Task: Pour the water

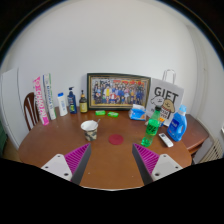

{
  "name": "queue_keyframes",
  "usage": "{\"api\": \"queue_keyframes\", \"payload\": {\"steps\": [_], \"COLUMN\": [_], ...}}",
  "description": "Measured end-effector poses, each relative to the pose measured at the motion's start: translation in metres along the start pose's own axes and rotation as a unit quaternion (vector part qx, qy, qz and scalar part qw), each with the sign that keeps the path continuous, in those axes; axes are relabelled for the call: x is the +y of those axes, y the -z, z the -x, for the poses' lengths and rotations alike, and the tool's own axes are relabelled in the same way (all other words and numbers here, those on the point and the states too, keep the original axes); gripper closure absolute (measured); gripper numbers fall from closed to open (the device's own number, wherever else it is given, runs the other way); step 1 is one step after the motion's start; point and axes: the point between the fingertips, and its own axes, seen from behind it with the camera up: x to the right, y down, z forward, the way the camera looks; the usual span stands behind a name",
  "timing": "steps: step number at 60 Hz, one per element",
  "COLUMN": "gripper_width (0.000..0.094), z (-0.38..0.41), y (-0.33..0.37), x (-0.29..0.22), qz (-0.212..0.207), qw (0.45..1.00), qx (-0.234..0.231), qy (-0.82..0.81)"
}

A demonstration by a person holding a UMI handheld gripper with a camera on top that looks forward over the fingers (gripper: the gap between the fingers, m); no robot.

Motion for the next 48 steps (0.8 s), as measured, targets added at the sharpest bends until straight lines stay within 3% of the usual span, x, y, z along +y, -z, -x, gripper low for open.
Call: {"api": "queue_keyframes", "payload": {"steps": [17,36,43,48], "gripper_width": [0.0079,0.0083,0.0134,0.0259], "z": [-0.157,-0.213,-0.213,-0.212], "y": [-0.107,-0.234,-0.258,-0.268], "x": [0.01,0.008,0.01,0.009], "qz": [-0.023,-0.043,-0.054,-0.063], "qw": [0.999,0.999,0.998,0.998], "qx": [0.036,0.014,0.0,-0.006], "qy": [-0.011,-0.016,-0.014,-0.012]}}
